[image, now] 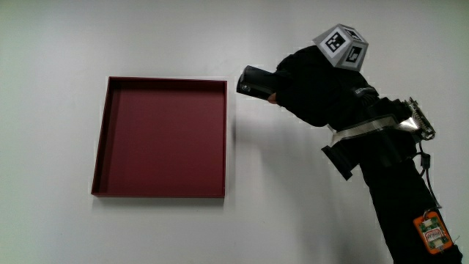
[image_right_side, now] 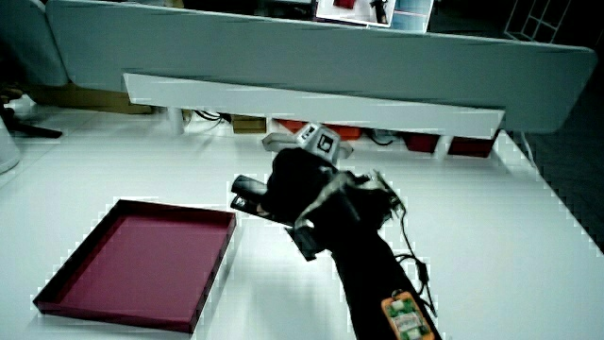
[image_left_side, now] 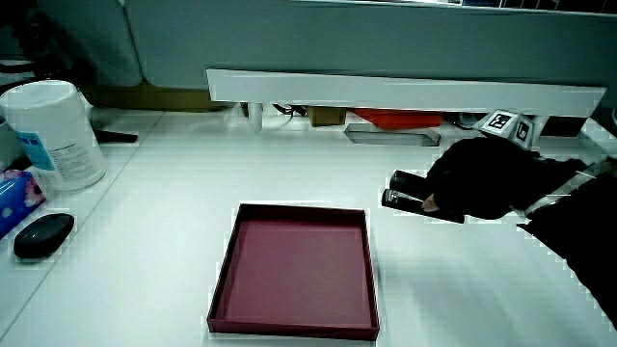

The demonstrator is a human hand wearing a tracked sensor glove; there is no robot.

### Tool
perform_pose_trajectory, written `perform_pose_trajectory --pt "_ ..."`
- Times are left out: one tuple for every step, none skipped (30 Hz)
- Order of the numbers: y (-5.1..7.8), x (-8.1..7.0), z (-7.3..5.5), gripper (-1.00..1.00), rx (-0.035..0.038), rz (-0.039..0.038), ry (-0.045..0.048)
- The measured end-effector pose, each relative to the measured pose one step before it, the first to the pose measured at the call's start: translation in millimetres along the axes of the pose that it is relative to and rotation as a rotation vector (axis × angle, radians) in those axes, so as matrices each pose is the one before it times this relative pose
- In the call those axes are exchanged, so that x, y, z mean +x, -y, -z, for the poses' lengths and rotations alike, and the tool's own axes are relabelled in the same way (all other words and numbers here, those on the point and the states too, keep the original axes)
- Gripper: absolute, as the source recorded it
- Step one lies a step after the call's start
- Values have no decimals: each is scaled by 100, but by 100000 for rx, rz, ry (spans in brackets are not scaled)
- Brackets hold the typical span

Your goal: Place stapper on desk

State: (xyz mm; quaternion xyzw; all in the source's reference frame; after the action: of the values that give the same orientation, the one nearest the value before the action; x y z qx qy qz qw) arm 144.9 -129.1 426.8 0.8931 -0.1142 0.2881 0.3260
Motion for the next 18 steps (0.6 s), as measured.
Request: perform_pose_trajectory --pt "42 320 -24 0 -345 -35 -997" --pt "-49 517 55 0 -488 1779 -196" --pt "-45 429 57 0 -303 679 -1101" --pt "-3 306 57 0 -285 836 -744" --pt "-124 464 112 0 206 1309 -21" --pt "-254 666 188 0 49 1327 -259" --pt "-159 512 159 0 50 690 -441" --pt "-87 416 121 0 426 942 -990" --pt "-227 582 189 0 -649 1231 -191" --pt "-219 553 157 0 1143 1494 -529" --pt "-236 495 222 0 -611 1627 -318" --pt "-247 440 236 0 -444 1333 -74" --pt "-52 118 153 0 -802 -167 -452" --pt "-279 403 236 0 76 1571 469" --pt "-174 225 194 0 -918 649 -394" --pt "-141 236 163 0 -394 1099 169" --pt "-251 404 184 0 -433 207 -568" --pt "78 59 38 0 106 816 154"
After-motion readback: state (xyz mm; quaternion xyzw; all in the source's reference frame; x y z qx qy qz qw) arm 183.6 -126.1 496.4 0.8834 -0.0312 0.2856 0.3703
